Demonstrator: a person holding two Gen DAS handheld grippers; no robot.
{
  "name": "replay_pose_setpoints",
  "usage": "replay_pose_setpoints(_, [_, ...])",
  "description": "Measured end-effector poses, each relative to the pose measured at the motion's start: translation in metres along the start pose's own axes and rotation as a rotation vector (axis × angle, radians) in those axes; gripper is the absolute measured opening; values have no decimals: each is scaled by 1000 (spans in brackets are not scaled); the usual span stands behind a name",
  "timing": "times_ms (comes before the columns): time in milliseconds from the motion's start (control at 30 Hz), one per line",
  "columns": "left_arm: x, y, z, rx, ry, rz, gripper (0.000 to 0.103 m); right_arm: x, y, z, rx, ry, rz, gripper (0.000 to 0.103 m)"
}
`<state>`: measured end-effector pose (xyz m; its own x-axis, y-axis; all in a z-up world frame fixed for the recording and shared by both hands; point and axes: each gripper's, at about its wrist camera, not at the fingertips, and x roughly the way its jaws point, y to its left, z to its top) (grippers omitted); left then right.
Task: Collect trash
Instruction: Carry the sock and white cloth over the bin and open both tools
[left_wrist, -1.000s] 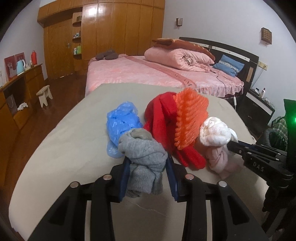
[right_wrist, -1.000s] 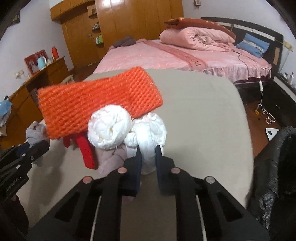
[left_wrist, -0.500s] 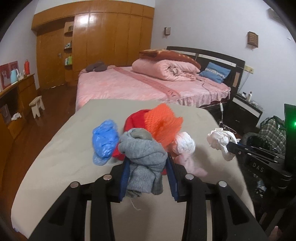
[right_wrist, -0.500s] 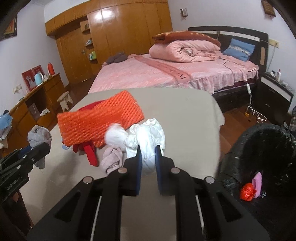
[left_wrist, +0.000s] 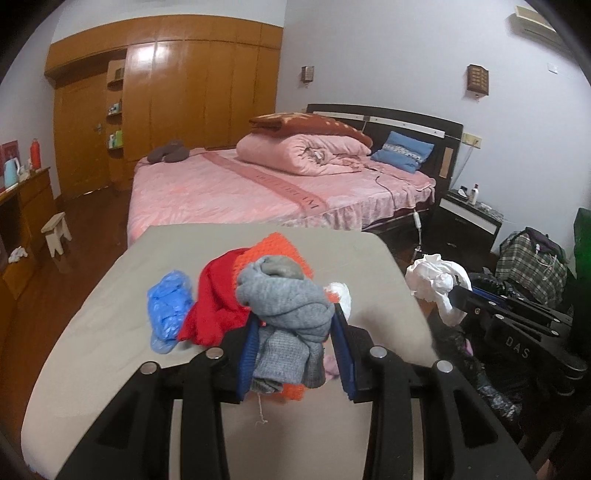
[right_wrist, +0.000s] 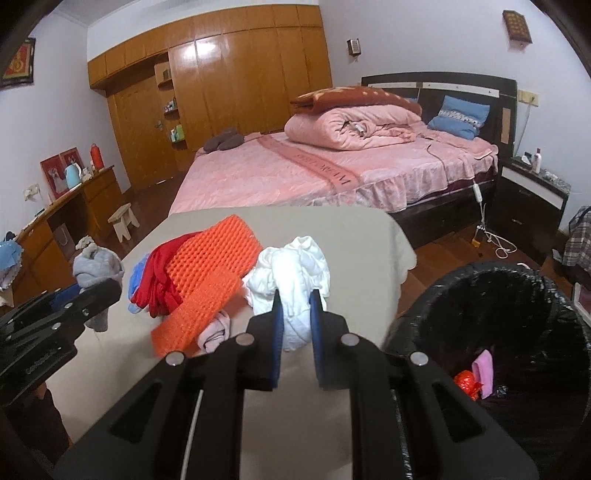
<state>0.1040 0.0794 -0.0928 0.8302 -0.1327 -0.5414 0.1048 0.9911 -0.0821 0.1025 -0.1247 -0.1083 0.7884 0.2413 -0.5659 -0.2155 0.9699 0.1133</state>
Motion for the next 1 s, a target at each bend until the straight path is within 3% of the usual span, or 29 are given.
replay_pose_setpoints(500, [15, -62, 15, 58, -14, -113, 37, -43, -41, -1, 52, -56, -82, 13])
replay_pose_setpoints(1000, [31, -136, 23, 131, -14, -256, 37, -83, -105, -22, 123, -81, -231, 13])
